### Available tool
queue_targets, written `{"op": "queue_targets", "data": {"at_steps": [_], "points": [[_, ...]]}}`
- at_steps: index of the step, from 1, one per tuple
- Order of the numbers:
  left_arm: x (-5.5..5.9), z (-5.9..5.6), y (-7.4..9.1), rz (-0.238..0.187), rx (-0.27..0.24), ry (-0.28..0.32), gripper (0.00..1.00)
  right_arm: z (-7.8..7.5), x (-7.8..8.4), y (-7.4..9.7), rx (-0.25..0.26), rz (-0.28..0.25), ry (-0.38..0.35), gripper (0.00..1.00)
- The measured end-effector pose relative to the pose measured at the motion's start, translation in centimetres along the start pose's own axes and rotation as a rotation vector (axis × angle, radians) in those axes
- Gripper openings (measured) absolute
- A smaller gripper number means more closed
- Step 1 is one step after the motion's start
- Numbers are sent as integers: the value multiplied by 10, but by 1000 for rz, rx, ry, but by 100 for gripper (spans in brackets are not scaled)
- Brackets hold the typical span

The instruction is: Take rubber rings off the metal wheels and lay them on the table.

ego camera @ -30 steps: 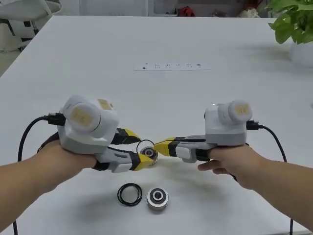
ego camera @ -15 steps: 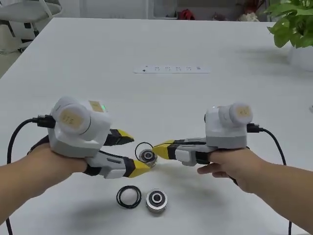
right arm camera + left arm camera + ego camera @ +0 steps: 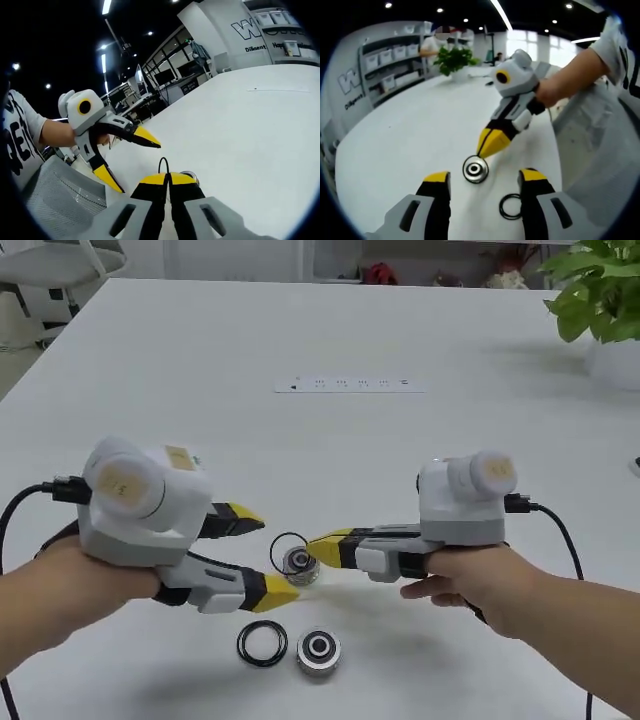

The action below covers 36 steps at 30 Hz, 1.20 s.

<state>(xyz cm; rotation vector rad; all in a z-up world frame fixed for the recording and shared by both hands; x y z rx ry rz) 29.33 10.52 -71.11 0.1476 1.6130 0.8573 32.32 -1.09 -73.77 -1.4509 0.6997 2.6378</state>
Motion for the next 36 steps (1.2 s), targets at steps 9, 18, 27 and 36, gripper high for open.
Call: {"op": "queue_targets", "data": {"at_steps": [9,18,27,36], "points": [[3,-1,10,-3,-3,-2,59,3,-2,0,-10,-5,-3,0],[7,-3,17,2,-3,-7,62,7,-2,-1,-22,-4,-4,0],[9,-6,25,0,-1,0,65,11,-3,0,-31,-4,-2,0],[9,-10,33,-14,4,5,70,17,-4,1,-42,-4,1,0]]}}
Point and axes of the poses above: the centre of the closed fingertips' face, and the gripper's own axes: y roughly backward along the fingers, z roughly to its left, x roughly out of its underside, the point moved 6 cm from there along y, roughly backward along the fingers, and after that the axes turned 2 degrees about z, right-handed, at the moved point
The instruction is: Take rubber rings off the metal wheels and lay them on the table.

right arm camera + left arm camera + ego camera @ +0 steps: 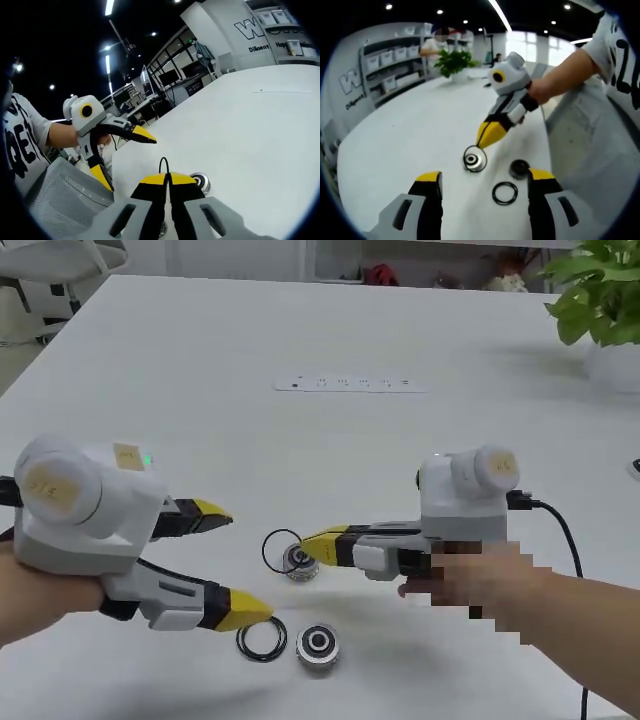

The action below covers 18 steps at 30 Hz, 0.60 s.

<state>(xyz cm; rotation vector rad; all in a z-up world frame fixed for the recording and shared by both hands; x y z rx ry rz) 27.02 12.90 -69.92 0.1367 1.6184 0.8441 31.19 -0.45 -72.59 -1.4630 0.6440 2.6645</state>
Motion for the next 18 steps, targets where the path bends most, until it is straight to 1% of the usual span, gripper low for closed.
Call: {"op": "queue_targets", "data": {"at_steps": [6,18], "points": [[1,-2,4,2,-1,-5,72,3,0,1,-6,6,2,0],[7,-4,12,11,-1,-6,73,10,3,1,-21,22,4,0]]}}
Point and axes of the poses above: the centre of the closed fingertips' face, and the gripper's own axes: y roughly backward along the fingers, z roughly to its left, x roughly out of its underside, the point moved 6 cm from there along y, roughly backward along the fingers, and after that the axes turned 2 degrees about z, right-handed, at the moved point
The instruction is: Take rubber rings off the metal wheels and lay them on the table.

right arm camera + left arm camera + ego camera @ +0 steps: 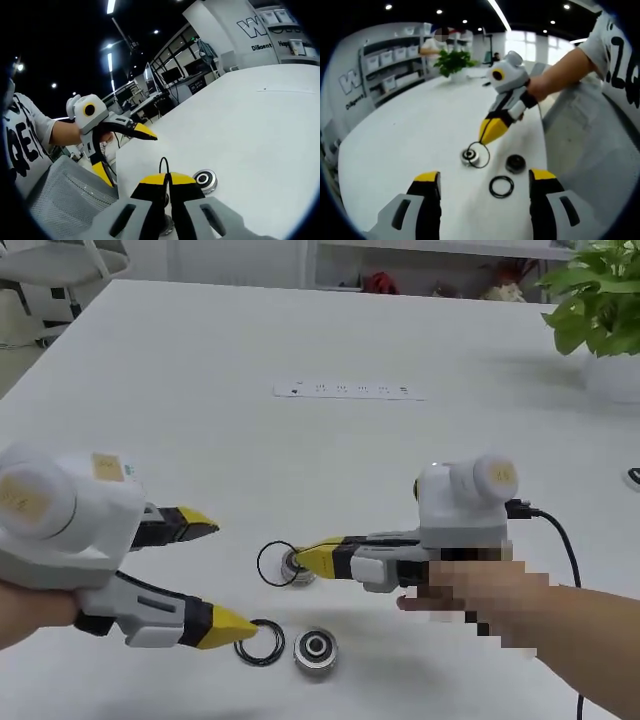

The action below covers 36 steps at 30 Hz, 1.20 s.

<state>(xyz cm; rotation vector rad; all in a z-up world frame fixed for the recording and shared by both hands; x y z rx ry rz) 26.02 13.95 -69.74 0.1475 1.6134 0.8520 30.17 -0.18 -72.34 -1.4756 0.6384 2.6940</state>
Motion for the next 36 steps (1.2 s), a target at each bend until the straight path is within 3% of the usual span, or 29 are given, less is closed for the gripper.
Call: {"op": "queue_targets", "data": {"at_steps": [36], "points": [[9,-9,15,3,-4,-19,77,20,16,-10,-58,72,0,0]]}}
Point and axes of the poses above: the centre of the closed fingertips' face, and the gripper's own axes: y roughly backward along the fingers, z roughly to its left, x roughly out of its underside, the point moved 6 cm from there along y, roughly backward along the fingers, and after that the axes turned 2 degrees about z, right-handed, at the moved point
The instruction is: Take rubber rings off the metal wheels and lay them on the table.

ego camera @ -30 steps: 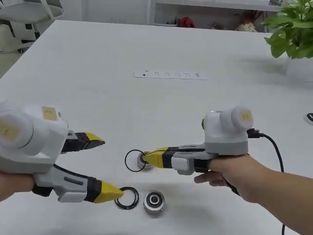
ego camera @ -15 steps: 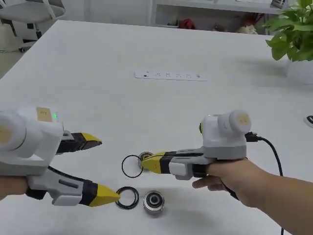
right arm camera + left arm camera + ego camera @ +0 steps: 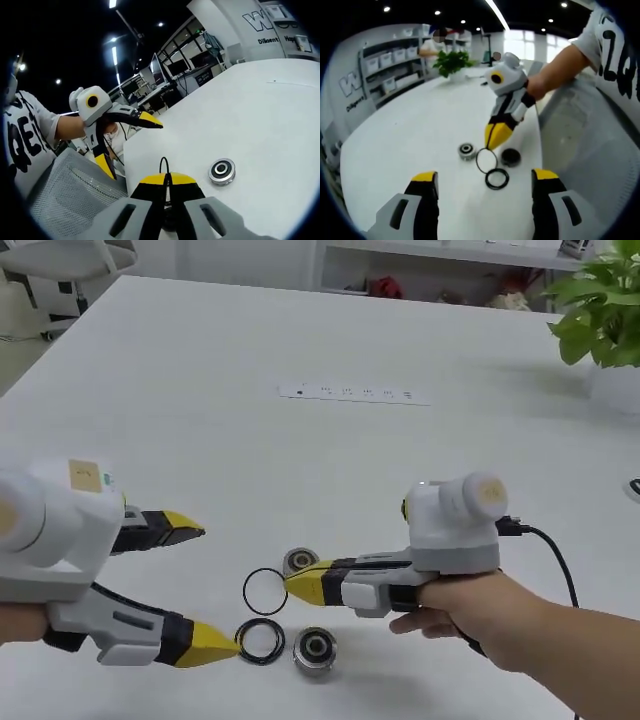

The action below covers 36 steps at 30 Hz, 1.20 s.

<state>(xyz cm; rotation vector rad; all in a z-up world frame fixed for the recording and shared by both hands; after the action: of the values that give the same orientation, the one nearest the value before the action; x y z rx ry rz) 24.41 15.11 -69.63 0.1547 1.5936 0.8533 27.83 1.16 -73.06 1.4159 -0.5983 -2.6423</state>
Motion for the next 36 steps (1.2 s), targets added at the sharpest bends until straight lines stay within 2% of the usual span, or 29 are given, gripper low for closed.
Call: {"op": "queue_targets", "data": {"at_steps": [36], "points": [[14,-10,2,19,9,4,77,8,28,-13,-44,104,-5,0]]}}
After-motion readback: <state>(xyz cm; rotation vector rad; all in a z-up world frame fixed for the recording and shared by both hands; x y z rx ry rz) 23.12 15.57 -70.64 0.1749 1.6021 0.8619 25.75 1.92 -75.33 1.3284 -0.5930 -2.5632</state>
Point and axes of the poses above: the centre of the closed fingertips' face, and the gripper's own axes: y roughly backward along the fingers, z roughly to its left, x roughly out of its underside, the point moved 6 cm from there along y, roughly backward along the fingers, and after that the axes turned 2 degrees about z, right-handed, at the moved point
